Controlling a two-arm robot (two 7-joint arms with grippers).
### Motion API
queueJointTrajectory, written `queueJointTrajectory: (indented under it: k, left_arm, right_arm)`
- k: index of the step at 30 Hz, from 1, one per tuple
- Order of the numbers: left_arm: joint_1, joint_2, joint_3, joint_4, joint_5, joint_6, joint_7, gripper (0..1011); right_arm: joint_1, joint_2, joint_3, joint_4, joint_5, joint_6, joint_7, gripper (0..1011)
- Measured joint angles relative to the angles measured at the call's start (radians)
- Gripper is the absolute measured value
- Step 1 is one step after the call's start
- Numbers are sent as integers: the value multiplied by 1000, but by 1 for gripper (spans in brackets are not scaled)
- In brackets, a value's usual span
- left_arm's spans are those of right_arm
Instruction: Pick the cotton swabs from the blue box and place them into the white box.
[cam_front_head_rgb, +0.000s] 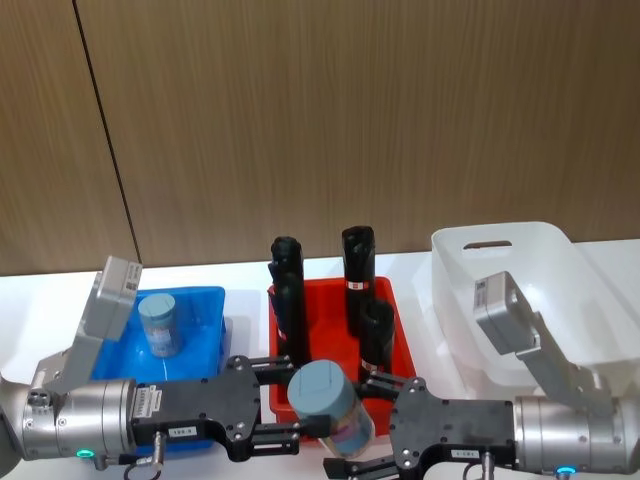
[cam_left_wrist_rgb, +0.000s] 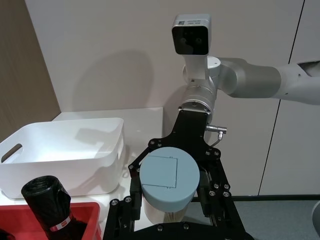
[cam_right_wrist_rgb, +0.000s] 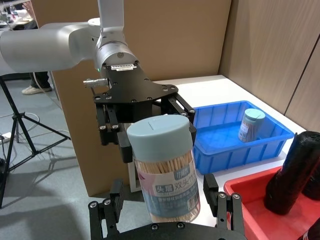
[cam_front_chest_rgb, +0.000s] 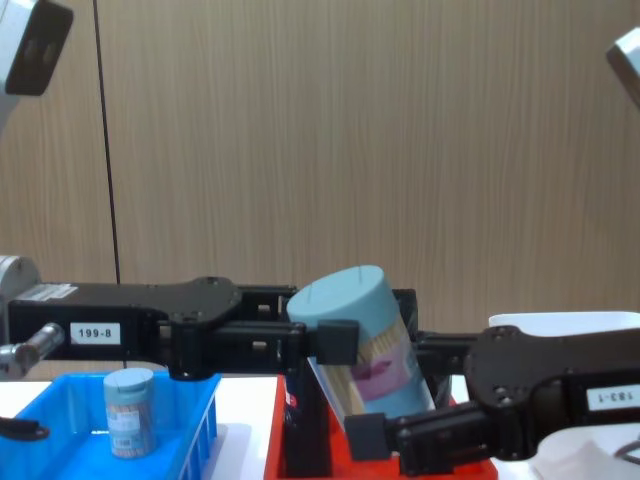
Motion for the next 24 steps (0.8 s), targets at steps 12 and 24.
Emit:
queueJointTrajectory:
  k: [12, 24]
  left_arm:
    - [0, 0, 0, 0, 0, 0, 0, 663]
    - [0, 0, 0, 0, 0, 0, 1, 660]
  right_arm:
    - [15, -9, -15, 12, -8, 1, -21, 883]
    - [22, -9, -26, 15, -8, 4, -34, 650]
